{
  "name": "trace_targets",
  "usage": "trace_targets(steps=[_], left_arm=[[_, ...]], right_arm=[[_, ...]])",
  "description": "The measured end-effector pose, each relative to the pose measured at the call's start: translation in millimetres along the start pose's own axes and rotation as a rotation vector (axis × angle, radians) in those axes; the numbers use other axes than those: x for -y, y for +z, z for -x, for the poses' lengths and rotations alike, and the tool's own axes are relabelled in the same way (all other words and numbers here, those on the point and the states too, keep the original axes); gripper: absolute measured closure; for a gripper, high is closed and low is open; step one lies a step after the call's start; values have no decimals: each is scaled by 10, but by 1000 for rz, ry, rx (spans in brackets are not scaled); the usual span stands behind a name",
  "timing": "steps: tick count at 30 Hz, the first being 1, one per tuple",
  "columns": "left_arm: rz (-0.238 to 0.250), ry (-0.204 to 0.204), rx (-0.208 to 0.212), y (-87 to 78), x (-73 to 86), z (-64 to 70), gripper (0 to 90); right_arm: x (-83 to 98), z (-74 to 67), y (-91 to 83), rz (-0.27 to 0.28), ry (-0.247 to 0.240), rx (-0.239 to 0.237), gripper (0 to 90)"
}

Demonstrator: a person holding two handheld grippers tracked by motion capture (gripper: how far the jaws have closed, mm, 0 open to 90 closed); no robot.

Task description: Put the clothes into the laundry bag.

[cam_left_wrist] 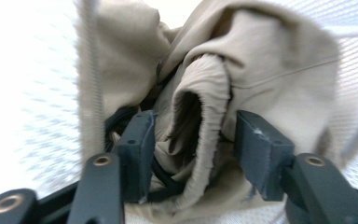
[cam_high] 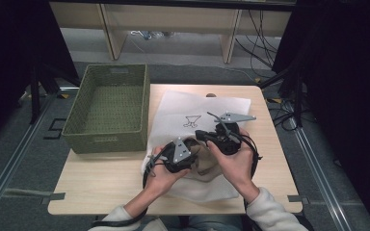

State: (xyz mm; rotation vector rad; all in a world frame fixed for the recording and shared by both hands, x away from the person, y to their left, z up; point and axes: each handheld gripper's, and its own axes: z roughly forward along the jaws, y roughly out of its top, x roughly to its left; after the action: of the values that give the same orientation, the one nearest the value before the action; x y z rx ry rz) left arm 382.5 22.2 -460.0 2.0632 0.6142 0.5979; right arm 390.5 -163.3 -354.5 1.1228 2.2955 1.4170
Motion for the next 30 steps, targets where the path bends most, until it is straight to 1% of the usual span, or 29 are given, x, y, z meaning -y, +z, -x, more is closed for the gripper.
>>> trace_targets(steps=[1, 2, 3, 4, 5, 6, 8, 9, 11, 12, 13, 14, 15, 17, 18, 19, 21, 22, 23, 24, 25, 26, 27, 28, 29, 30], left_arm=[[5, -4, 9, -46, -9, 0, 461], [24, -19, 17, -84, -19, 12, 450], [30, -19, 27, -130, -29, 21, 441], [29, -9, 37, -177, -40, 28, 440], [43, -16, 39, -198, -46, 46, 440], [34, 3, 43, -243, -56, 55, 440], [34, 3, 61, -276, -63, 83, 441], [36, 6, 63, -273, -64, 89, 441], [29, 11, 61, -243, -53, 85, 441], [13, 22, 58, -213, -43, 63, 441], [14, 5, 59, -175, -29, 60, 441], [-3, 16, 57, -147, -18, 38, 443], [-10, 19, 54, -109, -6, 25, 445], [-29, 13, 57, -52, 14, 15, 479], [-39, 18, 57, -22, 20, 17, 497], [-46, 21, 59, -5, 21, 19, 518], [-59, 26, 57, 31, 20, 27, 552], [-59, 18, 52, 56, 17, 41, 574], [-74, 28, 55, 78, 11, 45, 601], [-77, 25, 60, 101, 10, 52, 626], [-73, 13, 61, 124, 13, 67, 655], [-91, 25, 62, 147, 11, 61, 675], [-89, 13, 73, 166, 12, 67, 708], [-88, 9, 77, 177, 11, 70, 738], [-89, 7, 66, 186, 10, 75, 765], [-43, -51, 59, 230, 17, 99, 800]], right_arm=[[2, 1, -12, -7, 7, 10, 900], [7, 3, -13, 1, 12, 17, 900], [6, 12, -17, -5, 11, 11, 900], [7, 17, -12, 1, 12, 4, 900], [7, 21, -9, 4, 7, 7, 900], [7, 23, -8, 4, 6, 7, 900], [7, 22, -5, 2, 7, 9, 900], [4, 18, -9, -7, 11, 10, 900], [7, 16, 4, -5, 5, 10, 900], [5, 10, 3, -10, 12, 6, 900], [8, 7, 9, -9, 14, 3, 900], [11, 7, 13, -8, 4, 9, 900], [12, 3, 12, -16, 10, 5, 900], [15, -1, 19, -18, 16, -3, 900], [17, -1, 23, -23, 19, -8, 900], [20, 5, 26, -21, 10, -2, 900], [21, 3, 28, -24, 19, -8, 900], [22, 3, 28, -24, 19, -8, 900], [22, 3, 30, -23, 19, -9, 900], [22, 2, 29, -25, 19, -8, 900], [23, 3, 30, -24, 20, -8, 900], [23, 7, 30, -21, 15, -4, 900], [24, 10, 30, -22, 14, -6, 900], [22, 13, 21, -26, 4, 19, 900], [25, 12, 32, -23, 13, -2, 900], [27, 13, 39, -19, 13, -4, 900]])
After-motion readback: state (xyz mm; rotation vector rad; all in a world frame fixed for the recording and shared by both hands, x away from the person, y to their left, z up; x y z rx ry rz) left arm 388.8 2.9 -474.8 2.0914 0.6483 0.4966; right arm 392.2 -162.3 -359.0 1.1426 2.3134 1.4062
